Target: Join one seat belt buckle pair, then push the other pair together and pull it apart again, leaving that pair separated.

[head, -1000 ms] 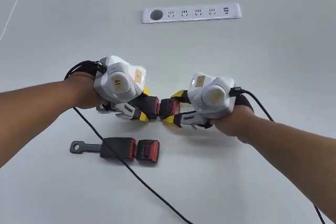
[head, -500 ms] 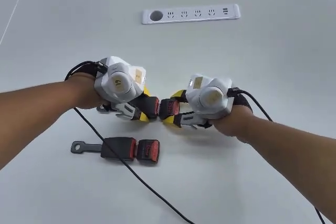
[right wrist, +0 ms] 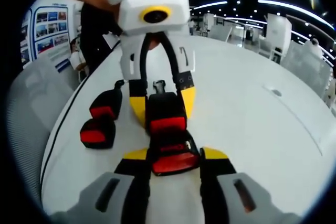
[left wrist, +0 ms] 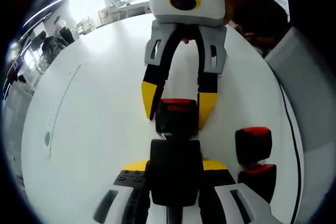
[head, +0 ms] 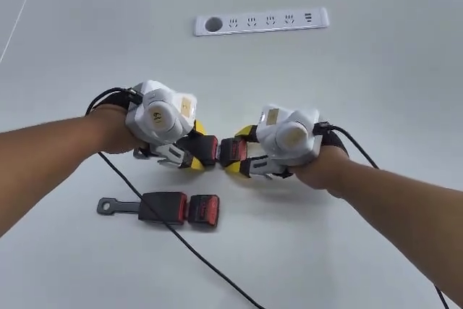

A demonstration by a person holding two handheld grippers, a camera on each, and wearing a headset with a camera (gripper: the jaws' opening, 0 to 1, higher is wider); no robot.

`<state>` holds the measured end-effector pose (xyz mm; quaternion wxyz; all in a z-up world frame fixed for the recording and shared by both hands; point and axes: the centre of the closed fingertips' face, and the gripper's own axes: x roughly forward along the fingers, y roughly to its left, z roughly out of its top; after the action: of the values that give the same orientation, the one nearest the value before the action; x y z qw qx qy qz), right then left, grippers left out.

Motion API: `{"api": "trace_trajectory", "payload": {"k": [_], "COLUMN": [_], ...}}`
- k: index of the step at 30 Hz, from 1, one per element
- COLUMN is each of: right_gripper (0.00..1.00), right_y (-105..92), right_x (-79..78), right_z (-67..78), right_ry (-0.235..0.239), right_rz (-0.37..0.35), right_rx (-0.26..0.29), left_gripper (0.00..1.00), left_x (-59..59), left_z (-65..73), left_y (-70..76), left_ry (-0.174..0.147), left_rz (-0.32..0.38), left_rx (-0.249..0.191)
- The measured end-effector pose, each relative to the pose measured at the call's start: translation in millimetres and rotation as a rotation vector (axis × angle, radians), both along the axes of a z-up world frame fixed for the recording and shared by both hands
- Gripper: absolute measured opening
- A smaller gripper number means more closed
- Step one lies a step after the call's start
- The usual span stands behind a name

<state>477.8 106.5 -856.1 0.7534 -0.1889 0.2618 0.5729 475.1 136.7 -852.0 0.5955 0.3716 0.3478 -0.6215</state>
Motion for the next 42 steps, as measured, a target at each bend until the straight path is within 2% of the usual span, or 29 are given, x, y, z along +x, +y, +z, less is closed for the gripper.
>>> {"api": "trace_trajectory", "payload": {"k": [6, 13, 20, 29, 34, 35, 42], "right_gripper": [0.36, 0.36, 0.36, 0.36, 0.37, 0.37, 0.37], "right_y": [-3.6, -17.1, -20.1, -44.4, -55.5, -59.8, -71.8], "right_x": [-0.4, -1.6, -2.8, -7.2, -10.0, -12.0, -12.1], "right_z": [-0.8, -1.9, -1.1, -0.3, -1.6, -3.0, -2.4], "right_ry": [-0.001, 0.003, -0.004, -0.009, -0.006, 0.008, -0.002], "right_rz": [0.006, -0.009, -0.003, 0.004, -0.004, -0.008, -0.009], "right_rx": [-0.002, 0.011, 0.004, -0.005, -0.009, -0.019, -0.015], "left_gripper": [0.36, 0.36, 0.36, 0.37, 0.37, 0.37, 0.37], "left_x": [-0.6, -0.3, 0.4, 0.7, 0.1, -0.1, -1.0], "left_z": [0.8, 0.9, -0.5, -1.4, -1.0, -0.8, -0.1], "left_y": [0.3, 1.3, 1.3, 1.3, 0.9, 0.9, 1.0], "left_ry": [0.001, 0.005, 0.007, 0.017, 0.019, 0.018, 0.017], "left_rz": [0.013, 0.030, 0.046, 0.082, 0.086, 0.087, 0.092], "left_rx": [-0.011, -0.033, -0.046, -0.068, -0.068, -0.069, -0.068]}}
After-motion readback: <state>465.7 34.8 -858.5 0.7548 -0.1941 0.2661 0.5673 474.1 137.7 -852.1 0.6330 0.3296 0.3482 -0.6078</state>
